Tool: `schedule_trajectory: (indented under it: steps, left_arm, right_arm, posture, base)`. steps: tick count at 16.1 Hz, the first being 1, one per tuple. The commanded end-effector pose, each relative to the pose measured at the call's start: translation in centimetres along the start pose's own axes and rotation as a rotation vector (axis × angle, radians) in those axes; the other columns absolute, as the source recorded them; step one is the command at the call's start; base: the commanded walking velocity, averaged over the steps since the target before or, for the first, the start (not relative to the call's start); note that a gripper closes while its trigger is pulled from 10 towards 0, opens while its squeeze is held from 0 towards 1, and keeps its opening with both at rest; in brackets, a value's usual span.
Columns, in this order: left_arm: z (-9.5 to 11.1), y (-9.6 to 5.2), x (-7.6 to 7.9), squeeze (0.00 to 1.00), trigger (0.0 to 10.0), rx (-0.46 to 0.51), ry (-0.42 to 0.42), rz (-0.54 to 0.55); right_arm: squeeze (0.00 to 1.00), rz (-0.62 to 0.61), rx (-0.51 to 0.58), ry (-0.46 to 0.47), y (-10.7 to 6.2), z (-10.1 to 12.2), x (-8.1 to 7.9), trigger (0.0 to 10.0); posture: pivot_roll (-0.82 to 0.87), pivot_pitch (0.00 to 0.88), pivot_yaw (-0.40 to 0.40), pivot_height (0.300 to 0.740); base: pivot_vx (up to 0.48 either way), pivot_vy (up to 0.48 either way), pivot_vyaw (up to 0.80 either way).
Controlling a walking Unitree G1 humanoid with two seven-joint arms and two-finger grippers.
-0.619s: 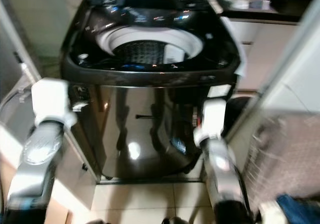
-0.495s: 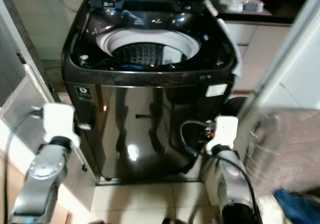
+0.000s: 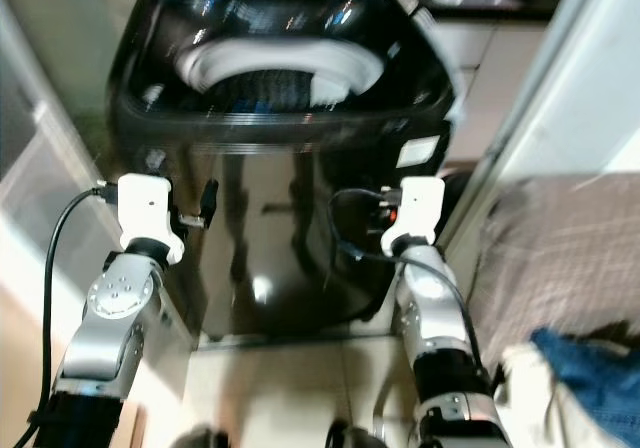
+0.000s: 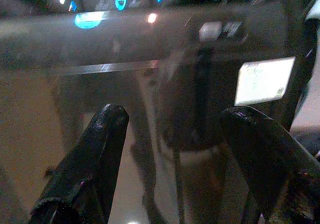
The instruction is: Clothes washing
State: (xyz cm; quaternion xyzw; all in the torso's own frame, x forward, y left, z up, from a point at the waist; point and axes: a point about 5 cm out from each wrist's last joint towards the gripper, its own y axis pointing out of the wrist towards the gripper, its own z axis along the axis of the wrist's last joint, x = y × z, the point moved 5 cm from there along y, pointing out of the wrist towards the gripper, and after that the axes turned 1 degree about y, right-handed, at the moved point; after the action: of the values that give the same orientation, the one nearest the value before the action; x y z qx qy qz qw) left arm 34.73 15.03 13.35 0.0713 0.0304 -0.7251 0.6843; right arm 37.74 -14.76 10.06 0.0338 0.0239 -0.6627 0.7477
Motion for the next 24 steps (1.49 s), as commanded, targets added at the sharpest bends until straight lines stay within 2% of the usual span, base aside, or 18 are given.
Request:
schedule_trajectory:
  steps: [1,6,8,11,16,19,21,23,24]
  left_arm:
    - [0.1,0.1,0.2,0.00,10.0,0.007,0.008,0.001]
    - [0.5,0.9,0.9,0.00,10.0,0.031,0.028,-0.035]
    - [0.6,1.0,1.4,0.00,10.0,0.042,0.014,-0.048]
    - [0.6,1.1,2.0,0.00,10.0,0.046,0.046,-0.091]
    - [0.5,1.2,1.3,0.00,10.0,0.050,0.057,-0.087]
    - [0.3,1.2,1.2,0.00,10.0,0.045,0.056,-0.089]
    - [0.3,1.2,1.7,0.00,10.0,0.044,0.011,-0.127]
    - [0.5,1.4,2.2,0.00,10.0,0.055,0.053,-0.167]
    - [0.6,1.5,2.2,0.00,10.0,0.056,0.051,-0.172]
  right_arm:
    - [0.00,0.001,-0.007,-0.017,0.2,0.1,0.0,10.0]
    - [0.00,-0.008,0.008,-0.043,0.6,0.5,0.0,10.0]
    - [0.00,-0.017,0.000,-0.023,0.7,0.4,0.4,10.0]
    - [0.00,-0.068,0.037,-0.010,0.4,1.0,1.5,10.0]
    - [0.00,-0.080,0.021,-0.006,0.0,0.2,1.8,10.0]
    - [0.00,-0.145,0.012,0.002,-0.2,0.1,3.4,10.0]
    - [0.00,-0.178,-0.002,0.007,-0.5,-0.1,4.4,10.0]
    - [0.00,-0.223,-0.016,-0.020,-0.7,-0.3,5.1,10.0]
    - [0.75,-0.228,-0.014,-0.025,-0.7,-0.2,5.1,10.0]
  posture:
    - [-0.08,0.000,-0.028,0.740]
    - [-0.10,0.000,-0.014,0.740]
    - [-0.17,0.000,-0.003,0.740]
    - [-0.14,0.000,-0.014,0.740]
    - [-0.12,0.000,-0.025,0.740]
    - [-0.12,0.000,-0.028,0.740]
    - [-0.12,0.000,-0.024,0.740]
    - [-0.13,0.000,-0.013,0.740]
    - [-0.13,0.000,-0.006,0.740]
  base:
    - [-0.341,0.000,0.00]
    - [-0.191,0.000,-0.10]
    - [0.000,0.000,-0.51]
    - [0.000,0.000,-0.50]
    - [0.000,0.000,-0.52]
    - [0.000,0.000,-0.57]
    - [0.000,0.000,-0.63]
    - [0.000,0.000,-0.51]
    - [0.000,0.000,-0.49]
